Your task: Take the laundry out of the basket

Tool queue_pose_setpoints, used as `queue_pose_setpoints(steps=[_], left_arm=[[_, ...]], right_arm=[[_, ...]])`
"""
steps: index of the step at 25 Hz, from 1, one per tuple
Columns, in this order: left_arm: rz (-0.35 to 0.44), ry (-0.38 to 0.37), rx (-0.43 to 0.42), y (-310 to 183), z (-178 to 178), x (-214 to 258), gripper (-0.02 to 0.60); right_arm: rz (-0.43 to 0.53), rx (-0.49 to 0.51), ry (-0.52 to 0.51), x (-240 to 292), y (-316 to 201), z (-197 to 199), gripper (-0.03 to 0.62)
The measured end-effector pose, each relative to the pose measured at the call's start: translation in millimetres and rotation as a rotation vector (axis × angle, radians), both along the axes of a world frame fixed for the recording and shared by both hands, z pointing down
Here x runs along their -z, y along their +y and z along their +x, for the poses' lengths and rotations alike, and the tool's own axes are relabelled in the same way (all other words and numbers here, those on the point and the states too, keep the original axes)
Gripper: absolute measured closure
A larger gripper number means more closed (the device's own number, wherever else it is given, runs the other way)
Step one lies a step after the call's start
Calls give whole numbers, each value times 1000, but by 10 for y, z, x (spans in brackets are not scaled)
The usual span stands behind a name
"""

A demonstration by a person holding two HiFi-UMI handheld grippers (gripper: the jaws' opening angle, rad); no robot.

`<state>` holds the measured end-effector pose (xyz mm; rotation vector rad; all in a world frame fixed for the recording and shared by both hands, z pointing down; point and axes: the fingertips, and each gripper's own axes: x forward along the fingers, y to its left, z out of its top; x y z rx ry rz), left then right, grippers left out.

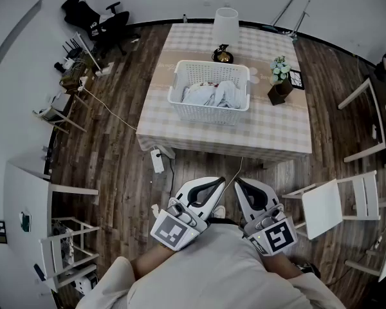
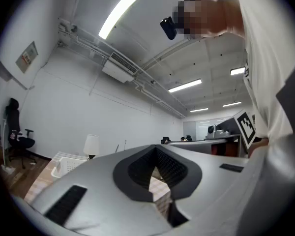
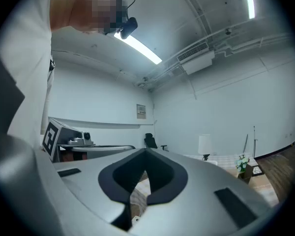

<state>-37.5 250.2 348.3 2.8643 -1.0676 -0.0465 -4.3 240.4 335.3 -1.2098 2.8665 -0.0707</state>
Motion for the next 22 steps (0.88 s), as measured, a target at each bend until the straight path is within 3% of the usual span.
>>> queue_pose_setpoints(steps=[10,22], left_arm=[[5,-1,-21,42,41,5,557],[-32,11,-9,25,408,-94,557]], right_arm=[[-32,6,-29,-57,66,-27,576],[-42,-14,-18,-117,17,373,572]])
